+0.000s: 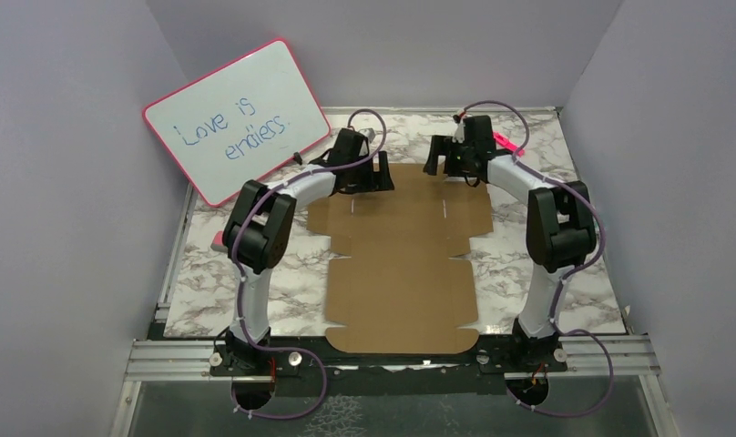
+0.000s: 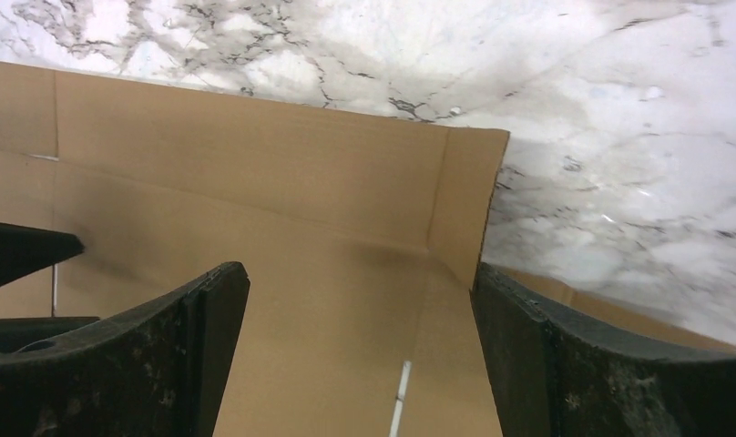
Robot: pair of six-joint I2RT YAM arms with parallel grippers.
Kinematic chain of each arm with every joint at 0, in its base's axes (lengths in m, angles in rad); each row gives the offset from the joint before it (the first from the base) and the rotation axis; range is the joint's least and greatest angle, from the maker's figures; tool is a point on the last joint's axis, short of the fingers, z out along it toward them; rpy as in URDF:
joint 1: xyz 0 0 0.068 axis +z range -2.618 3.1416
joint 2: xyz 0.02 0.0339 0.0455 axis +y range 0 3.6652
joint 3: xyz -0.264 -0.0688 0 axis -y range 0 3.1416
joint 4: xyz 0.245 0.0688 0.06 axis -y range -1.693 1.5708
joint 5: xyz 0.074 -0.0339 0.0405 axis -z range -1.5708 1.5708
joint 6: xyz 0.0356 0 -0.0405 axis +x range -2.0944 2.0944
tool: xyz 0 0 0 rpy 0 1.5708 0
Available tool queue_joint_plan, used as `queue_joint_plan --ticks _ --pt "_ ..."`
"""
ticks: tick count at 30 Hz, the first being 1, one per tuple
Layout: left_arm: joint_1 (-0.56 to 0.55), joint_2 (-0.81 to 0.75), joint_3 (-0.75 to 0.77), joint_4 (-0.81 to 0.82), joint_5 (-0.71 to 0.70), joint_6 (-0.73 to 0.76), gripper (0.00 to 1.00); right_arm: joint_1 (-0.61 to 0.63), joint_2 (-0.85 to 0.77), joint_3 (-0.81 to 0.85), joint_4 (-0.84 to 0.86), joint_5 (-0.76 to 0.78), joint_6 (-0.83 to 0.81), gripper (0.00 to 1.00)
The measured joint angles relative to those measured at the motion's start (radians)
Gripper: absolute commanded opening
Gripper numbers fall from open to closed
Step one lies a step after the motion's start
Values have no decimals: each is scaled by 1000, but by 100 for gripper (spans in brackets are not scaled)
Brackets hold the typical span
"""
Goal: Fold the paper box
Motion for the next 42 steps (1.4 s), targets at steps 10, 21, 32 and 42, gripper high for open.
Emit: queue_joint_plan --ticks 10,21,32,42 --pt "162 -197 -57 -34 -16 7 85 0 -299 -220 18 32 -20 97" --pt "275 -62 49 -113 11 27 76 0 -408 -343 31 0 -20 97" --pt "301 129 230 -138 121 26 57 0 -409 -357 74 -69 -5 97" --pt "304 226 305 -143 186 27 24 0 -327 -322 86 -117 -12 97"
